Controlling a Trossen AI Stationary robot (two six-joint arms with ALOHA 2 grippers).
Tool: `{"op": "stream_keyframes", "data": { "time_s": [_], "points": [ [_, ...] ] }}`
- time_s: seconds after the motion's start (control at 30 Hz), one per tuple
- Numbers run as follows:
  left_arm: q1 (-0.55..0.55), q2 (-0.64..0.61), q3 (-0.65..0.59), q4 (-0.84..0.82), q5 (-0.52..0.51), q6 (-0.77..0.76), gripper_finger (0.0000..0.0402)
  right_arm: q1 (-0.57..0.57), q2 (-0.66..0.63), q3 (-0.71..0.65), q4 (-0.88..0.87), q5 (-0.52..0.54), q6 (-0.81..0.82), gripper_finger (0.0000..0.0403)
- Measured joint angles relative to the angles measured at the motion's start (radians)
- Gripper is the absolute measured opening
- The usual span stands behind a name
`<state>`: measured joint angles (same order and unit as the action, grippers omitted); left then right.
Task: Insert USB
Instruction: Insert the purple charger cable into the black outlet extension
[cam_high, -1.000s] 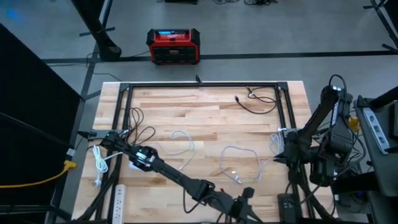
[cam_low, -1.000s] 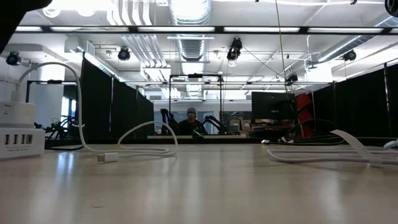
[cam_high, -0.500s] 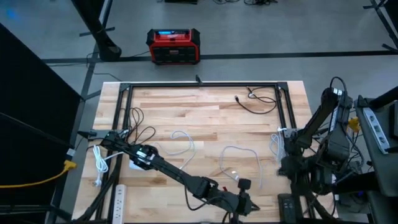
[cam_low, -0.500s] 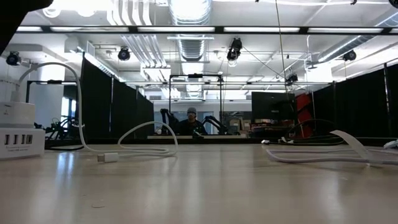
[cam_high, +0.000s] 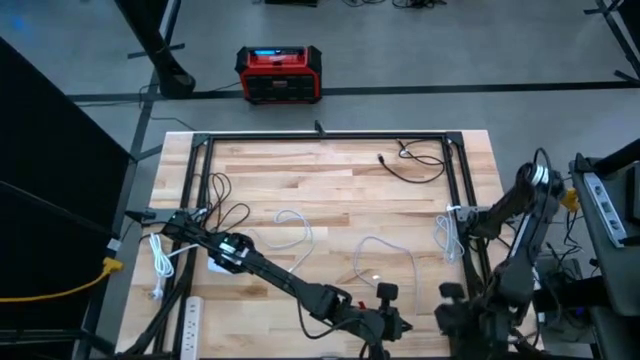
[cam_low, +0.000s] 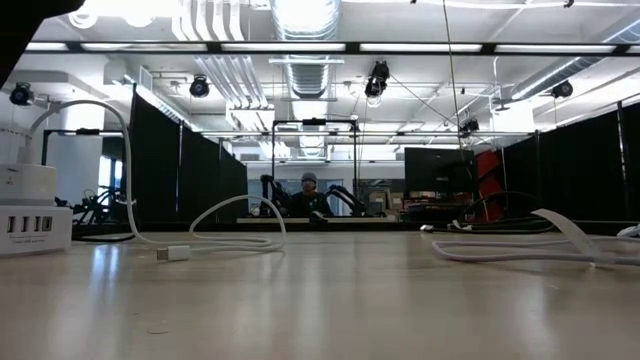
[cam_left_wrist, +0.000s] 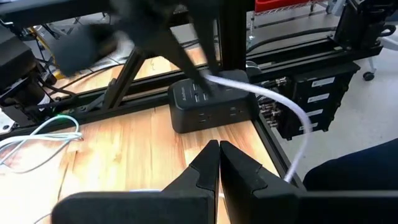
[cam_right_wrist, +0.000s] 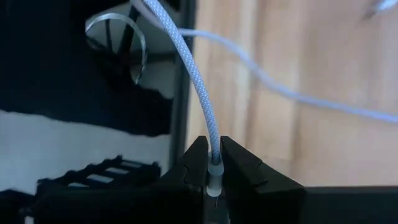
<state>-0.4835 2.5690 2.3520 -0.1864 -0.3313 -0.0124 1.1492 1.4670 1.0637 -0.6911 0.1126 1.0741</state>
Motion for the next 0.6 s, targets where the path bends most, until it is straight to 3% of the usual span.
{"op": "stream_keyframes", "data": {
  "time_s": [0.27,0.6],
  "points": [
    [0.000,0.000,0.000,-0.005,0.000,-0.001,0.0000,0.010,0.121,0.000,0.145,-0.137,0.013,0.0016],
    [0.000,0.000,0.000,-0.013,0.000,-0.005,0.0000,0.049,0.134,-0.014,0.150,-0.141,0.061,0.0016]
  ]
}}
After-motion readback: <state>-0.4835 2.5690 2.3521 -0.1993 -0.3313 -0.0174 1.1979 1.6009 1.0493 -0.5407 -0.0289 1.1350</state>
